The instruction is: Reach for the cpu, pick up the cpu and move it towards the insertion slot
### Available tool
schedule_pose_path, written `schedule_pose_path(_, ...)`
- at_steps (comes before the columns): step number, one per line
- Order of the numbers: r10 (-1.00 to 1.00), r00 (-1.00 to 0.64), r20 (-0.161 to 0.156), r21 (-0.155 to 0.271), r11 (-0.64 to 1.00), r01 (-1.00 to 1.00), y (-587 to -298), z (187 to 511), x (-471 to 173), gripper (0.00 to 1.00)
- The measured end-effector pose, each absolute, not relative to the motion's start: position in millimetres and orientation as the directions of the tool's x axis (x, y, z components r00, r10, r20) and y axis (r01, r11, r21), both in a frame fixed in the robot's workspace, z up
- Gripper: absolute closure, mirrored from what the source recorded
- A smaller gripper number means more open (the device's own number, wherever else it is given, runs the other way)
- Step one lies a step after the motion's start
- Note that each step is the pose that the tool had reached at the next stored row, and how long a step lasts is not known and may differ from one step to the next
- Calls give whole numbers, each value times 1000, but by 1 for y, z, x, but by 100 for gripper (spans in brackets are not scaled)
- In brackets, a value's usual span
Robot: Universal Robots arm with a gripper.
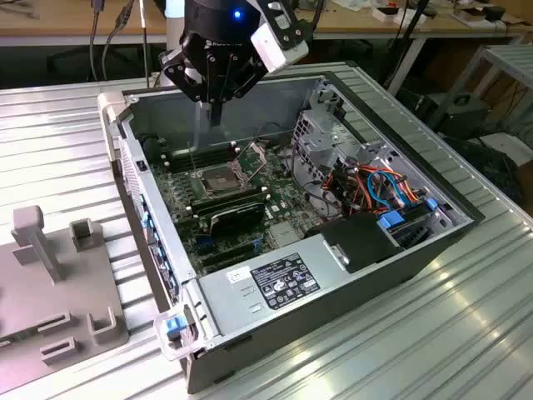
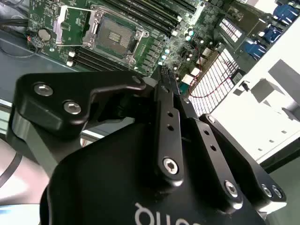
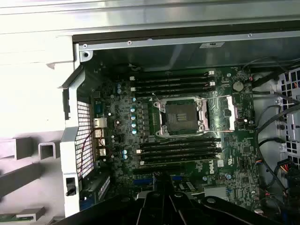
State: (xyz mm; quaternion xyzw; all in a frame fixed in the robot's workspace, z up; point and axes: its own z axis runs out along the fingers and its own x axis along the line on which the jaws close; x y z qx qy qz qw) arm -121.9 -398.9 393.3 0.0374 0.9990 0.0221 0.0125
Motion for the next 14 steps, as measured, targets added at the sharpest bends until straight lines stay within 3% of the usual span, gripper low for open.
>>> schedule_pose_path(14,75,-997,-23,45,996,74,-399,393,-126,89)
